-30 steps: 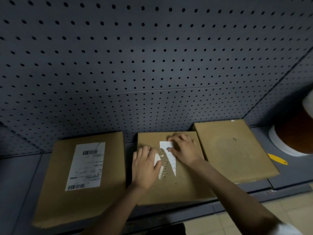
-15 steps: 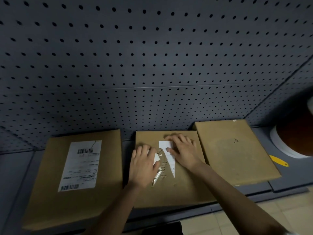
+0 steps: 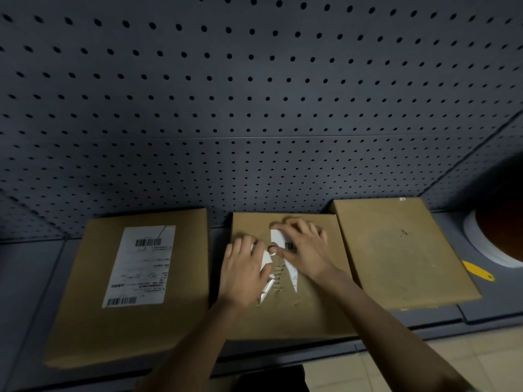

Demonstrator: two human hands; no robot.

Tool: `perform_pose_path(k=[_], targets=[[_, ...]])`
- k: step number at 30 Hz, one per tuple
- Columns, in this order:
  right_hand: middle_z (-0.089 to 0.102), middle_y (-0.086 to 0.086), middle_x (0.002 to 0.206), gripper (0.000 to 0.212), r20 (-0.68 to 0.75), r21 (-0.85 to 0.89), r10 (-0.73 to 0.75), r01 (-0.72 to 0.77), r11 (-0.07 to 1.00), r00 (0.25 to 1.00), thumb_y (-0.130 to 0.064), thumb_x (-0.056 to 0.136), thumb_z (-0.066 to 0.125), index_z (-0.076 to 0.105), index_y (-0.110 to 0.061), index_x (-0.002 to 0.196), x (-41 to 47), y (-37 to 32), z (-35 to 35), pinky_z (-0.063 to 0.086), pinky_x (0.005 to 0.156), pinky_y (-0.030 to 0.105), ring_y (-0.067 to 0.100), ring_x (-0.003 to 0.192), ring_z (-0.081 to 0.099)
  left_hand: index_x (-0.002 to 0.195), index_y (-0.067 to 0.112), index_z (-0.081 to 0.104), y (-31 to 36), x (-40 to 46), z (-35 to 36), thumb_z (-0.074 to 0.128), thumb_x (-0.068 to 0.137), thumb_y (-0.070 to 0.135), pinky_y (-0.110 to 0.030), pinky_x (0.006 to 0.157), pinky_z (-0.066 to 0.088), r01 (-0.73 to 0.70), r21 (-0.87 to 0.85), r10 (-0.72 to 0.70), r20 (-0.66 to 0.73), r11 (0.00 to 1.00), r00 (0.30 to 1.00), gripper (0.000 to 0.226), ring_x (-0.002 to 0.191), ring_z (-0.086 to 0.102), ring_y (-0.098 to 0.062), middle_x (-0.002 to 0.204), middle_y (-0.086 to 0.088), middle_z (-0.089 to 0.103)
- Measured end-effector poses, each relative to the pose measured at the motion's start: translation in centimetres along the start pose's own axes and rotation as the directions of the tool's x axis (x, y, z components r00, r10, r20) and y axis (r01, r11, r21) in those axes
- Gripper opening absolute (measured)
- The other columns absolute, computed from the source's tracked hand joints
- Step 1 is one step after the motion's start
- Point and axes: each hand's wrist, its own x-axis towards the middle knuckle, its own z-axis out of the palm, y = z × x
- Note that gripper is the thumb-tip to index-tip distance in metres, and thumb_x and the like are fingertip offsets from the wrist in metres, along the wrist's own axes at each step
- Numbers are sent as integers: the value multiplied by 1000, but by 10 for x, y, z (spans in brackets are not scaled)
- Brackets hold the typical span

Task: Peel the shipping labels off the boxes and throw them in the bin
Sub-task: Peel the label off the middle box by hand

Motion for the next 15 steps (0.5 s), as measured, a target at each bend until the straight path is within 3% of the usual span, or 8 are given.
perform_pose_path(k=[2,7,12,15], targets=[[45,-12,127,56,-9,-1,-6,6,1000,1000,-73,74,37,46,-46,123,0,0,1,18,85,29,14,117,41,91,15,55,-1,0,0,62,72,31,-36,72,45,4,0,-4,-4,1000,1000,25,82,51,-23,91,-5,52],[45,-13,125,35,-19,31,0,1,1000,1000,-58,79,58,55,-39,108,1,-3,-1,16,84,28,13,118,39,91,16,56,0,0,-4,52,74,33,-37,71,45,23,21,-22,-38,1000,999,25,78,50,-22,87,-5,51],[43,-12,129,53,12,-12,-17,17,1000,1000,-64,82,40,42,-43,130,-5,-2,0,18,88,28,14,120,38,92,16,58,1,-1,-5,56,74,34,-37,72,44,52,63,-50,-37,997,998,26,78,50,-22,86,-5,53],[45,-10,129,45,62,106,-33,26,994,998,-48,83,59,49,-39,126,-11,-1,-10,23,95,29,13,125,37,93,16,58,1,0,-5,64,72,32,-38,74,44,60,69,-58,-28,996,998,27,79,50,-23,87,-5,53]])
